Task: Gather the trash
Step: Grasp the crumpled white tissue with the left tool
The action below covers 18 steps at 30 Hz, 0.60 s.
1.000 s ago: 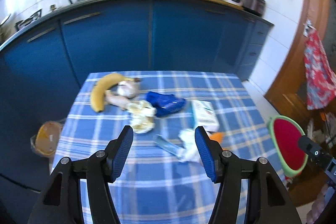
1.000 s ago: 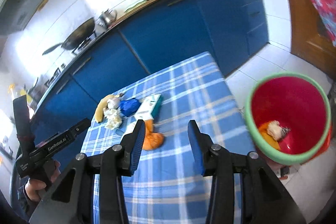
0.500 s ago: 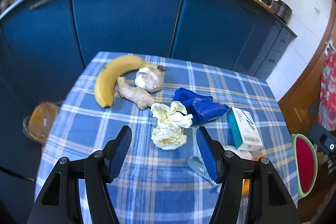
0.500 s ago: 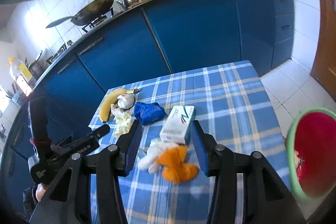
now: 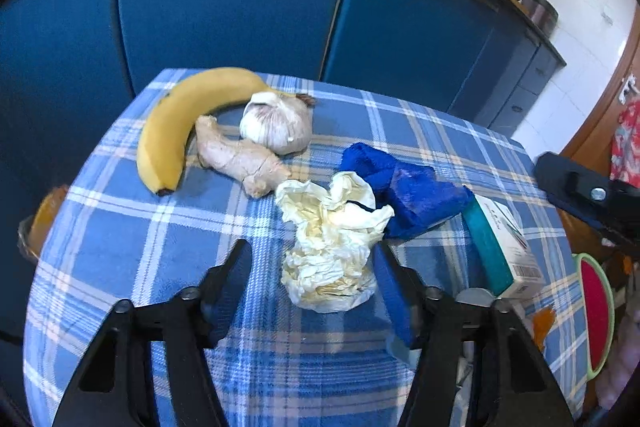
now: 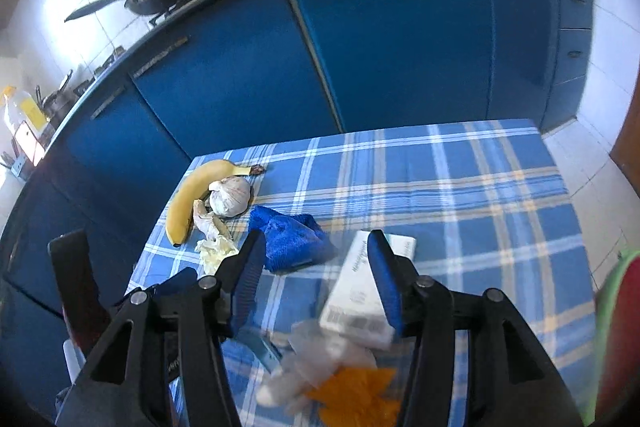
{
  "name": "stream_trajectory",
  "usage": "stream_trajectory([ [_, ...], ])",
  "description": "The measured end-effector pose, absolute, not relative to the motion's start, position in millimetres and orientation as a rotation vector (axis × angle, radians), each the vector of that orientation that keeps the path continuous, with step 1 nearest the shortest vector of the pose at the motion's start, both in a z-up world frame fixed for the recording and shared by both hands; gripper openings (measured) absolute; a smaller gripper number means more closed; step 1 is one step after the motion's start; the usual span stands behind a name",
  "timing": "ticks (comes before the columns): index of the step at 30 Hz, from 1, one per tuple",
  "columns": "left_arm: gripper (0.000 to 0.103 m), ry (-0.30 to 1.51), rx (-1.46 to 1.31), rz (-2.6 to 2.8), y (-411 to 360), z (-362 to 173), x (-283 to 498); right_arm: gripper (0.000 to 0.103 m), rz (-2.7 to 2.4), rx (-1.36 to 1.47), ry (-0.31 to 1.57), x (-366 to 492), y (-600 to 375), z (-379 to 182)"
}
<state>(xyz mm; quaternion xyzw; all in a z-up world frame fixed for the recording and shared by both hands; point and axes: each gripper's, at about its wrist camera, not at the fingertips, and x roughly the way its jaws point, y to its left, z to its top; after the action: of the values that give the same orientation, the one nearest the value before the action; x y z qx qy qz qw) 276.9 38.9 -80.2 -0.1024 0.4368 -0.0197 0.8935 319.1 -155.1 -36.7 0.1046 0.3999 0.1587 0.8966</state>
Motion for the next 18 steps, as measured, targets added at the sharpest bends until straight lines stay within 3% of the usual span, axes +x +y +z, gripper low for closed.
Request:
stream_trajectory([
  [1, 0.043, 0.91, -0.23, -0.047, 41.8, -81.7, 277.7, 0.054, 0.332, 0.214, 0.841, 324.2, -151.7, -40.6],
  [5, 0.028, 0.899, -0.301, -0.078, 53.8, -79.7, 277.1, 0.054, 0.344, 0.203, 0.874, 336.9, -140.6, -51.8],
  [18, 0.027, 0.894, -0.392, -0.04, 77.5, -80.7, 276.7, 0.058, 0.341, 0.078, 0.961, 357.2, -103.5, -74.8],
])
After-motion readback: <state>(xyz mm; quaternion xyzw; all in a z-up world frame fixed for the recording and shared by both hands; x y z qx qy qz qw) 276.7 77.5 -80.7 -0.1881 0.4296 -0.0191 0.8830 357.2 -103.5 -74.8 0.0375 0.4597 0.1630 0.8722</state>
